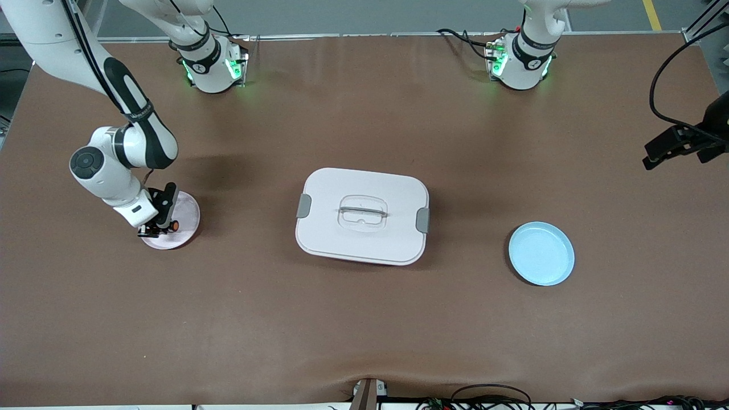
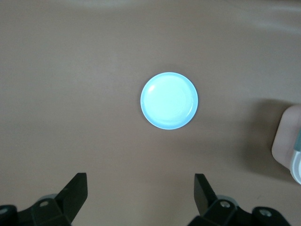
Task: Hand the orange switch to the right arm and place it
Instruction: 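Lower the switch onto the white plate while the left gripper withdraws, then open the right gripper and lift it off the switch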
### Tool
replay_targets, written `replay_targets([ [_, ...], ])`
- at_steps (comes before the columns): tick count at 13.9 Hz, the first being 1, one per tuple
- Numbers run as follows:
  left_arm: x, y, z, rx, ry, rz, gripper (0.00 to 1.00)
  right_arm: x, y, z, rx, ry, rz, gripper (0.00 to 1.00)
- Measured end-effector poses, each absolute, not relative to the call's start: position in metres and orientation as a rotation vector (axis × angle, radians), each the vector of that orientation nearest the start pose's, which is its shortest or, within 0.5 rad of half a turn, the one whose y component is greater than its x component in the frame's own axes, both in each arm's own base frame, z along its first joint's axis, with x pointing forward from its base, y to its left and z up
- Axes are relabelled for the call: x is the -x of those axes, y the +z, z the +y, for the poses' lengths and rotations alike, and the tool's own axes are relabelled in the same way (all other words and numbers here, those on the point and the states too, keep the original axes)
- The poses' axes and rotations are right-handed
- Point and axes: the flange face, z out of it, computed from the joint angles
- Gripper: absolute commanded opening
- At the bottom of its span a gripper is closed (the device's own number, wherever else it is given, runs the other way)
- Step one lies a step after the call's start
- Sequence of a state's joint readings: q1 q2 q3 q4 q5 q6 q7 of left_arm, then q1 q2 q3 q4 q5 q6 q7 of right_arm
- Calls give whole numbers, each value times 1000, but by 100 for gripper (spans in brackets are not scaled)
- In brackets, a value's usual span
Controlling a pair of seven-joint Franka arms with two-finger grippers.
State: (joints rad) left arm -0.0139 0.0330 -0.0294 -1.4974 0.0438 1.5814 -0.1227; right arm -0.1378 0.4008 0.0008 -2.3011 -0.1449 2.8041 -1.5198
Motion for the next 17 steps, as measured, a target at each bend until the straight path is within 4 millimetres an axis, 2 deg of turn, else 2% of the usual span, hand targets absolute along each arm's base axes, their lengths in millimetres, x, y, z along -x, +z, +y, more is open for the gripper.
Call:
replay_targets([
  [2,-566,639,-29,3101,-82,-97,100,-531,180,-66,2359,-43,-2236,0],
  [5,-566,638,-30,3101,-78,-95,100,-531,180,-66,2358,-43,-2238,0],
  [6,-566,638,-30,3101,-78,-95,100,-531,180,-66,2357,-44,-2238,69],
  [7,-566,638,-30,3101,-78,-93,100,-531,180,-66,2358,-45,-2238,100],
  [14,-565,636,-36,3102,-72,-76,100,-544,191,-69,2361,-24,-2231,100],
  [17,-565,632,-35,3102,-61,-78,100,-559,213,-75,2363,90,-2152,100],
])
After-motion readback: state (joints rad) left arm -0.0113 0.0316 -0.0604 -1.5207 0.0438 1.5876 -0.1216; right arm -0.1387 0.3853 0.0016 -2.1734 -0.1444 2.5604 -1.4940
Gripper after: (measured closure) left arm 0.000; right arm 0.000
